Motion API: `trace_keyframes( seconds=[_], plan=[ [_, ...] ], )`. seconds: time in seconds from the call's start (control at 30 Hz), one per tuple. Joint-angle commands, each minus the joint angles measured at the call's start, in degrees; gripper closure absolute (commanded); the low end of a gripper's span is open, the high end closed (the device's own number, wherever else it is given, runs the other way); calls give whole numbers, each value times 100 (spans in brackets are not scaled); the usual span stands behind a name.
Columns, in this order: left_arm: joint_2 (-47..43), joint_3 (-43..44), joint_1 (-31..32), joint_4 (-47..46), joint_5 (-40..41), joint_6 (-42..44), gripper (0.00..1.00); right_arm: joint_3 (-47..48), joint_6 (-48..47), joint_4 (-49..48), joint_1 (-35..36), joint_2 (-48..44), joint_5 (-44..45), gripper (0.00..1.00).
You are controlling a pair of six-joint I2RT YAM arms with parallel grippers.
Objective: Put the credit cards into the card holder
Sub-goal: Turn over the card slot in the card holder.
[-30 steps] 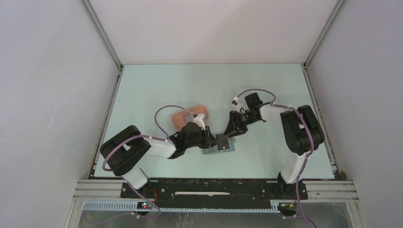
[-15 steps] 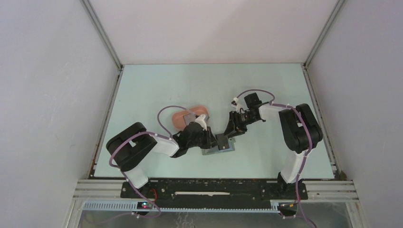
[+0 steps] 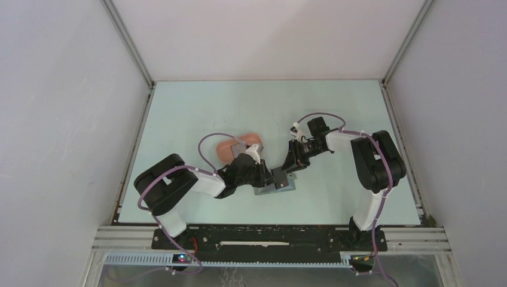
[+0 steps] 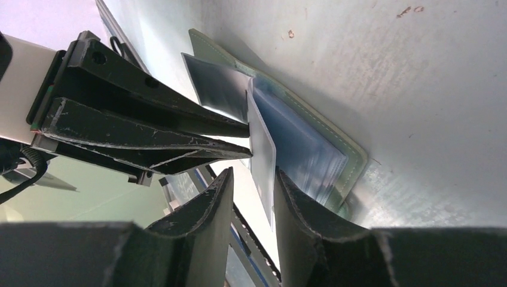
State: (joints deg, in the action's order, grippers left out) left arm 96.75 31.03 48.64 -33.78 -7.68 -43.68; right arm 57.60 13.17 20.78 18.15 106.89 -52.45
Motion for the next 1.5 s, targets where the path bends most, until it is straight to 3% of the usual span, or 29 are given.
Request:
trace_keyframes(
  seconds=[0.0, 0.43, 0.9, 1.47],
  plan=[
    [-90, 35, 4, -131, -71, -112, 76, 149, 20, -38, 32, -201, -279, 61],
    [-565, -414, -88, -646, -235, -343, 57, 154, 32, -86, 116, -290, -557, 65],
    [-1229, -844, -249, -691, -324, -256, 59, 148, 308, -315, 326, -252, -949, 60],
    [-1384, -1337, -476, -1122, -405, -370, 58, 406, 575, -447, 564, 174, -1136, 59]
  ],
)
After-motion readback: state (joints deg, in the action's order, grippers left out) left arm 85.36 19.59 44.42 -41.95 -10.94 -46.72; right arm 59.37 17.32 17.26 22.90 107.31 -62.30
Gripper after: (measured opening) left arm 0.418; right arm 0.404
